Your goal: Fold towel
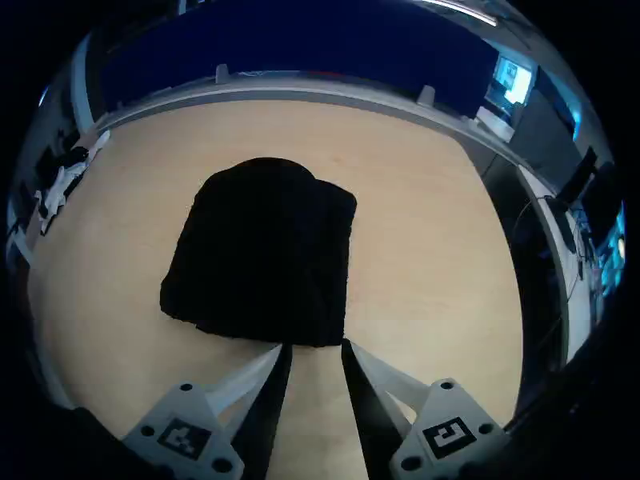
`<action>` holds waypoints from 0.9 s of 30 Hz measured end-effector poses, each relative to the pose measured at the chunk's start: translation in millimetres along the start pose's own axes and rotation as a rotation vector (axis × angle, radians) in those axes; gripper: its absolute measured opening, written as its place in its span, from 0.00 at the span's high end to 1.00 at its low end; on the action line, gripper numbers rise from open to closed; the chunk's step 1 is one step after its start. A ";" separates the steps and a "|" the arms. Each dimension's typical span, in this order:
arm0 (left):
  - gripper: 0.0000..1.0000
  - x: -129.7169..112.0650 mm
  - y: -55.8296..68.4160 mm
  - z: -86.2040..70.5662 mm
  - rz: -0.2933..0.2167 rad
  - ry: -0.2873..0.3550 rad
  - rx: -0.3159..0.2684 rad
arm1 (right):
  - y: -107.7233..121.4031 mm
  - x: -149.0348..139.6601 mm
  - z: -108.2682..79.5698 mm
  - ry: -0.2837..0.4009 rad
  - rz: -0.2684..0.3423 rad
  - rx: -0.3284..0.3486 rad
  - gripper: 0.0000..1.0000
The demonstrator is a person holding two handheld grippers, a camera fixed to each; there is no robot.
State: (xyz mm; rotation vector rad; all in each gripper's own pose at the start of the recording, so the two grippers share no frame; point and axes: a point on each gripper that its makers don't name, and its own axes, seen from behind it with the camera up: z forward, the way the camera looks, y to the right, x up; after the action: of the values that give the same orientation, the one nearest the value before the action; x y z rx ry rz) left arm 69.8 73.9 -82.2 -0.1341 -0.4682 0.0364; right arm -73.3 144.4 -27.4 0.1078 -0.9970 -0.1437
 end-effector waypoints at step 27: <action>0.05 2.8 -6.0 -3.2 0.001 0.004 0.010 | -65.9 129.4 -3.9 0.303 0.016 0.097 0.05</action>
State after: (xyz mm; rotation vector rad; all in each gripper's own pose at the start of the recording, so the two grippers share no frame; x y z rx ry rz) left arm 73.8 67.8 -83.0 -0.1249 -0.4641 0.0391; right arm -5.5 57.6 67.3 0.2045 -0.7024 -0.0619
